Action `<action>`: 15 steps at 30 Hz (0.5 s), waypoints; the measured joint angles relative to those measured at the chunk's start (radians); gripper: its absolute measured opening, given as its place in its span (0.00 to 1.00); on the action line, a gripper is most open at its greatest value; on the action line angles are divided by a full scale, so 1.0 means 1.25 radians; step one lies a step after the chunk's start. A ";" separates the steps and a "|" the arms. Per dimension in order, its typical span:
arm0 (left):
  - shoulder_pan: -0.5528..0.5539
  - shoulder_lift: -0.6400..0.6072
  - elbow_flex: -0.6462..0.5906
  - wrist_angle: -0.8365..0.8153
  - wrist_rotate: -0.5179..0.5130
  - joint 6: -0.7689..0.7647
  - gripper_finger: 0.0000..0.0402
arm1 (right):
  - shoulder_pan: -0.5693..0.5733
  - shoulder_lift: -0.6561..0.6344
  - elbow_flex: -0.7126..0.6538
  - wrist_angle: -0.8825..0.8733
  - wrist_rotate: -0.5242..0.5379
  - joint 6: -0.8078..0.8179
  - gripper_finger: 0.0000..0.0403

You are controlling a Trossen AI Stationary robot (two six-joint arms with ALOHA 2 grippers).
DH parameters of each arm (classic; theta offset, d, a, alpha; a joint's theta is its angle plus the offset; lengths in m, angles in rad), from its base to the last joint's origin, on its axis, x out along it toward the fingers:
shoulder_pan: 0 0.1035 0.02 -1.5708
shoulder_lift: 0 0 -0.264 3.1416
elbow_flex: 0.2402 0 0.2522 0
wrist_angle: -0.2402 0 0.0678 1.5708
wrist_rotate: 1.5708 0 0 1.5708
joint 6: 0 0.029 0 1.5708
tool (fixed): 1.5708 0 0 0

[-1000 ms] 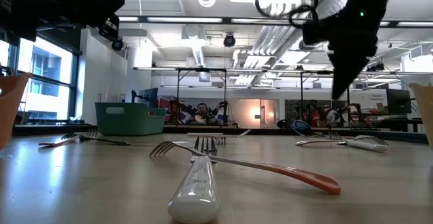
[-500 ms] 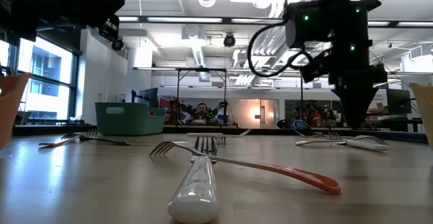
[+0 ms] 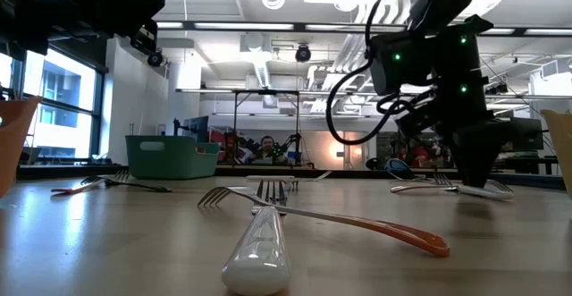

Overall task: Sort silverware by color (type)
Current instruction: Put the orange fork into the orange bin

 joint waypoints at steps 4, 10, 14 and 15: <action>0.000 0.000 0.000 0.000 0.000 0.000 0.00 | 0.000 0.004 0.001 0.000 -0.011 0.000 0.36; 0.000 0.000 0.000 0.000 0.000 0.000 0.00 | 0.000 0.005 0.001 0.000 -0.032 0.000 0.15; 0.000 0.000 0.000 -0.004 0.000 0.000 0.00 | 0.001 0.006 0.001 -0.001 -0.048 0.000 0.02; 0.000 0.000 0.000 -0.007 0.000 0.000 0.00 | 0.002 0.006 0.001 -0.004 -0.048 0.001 0.02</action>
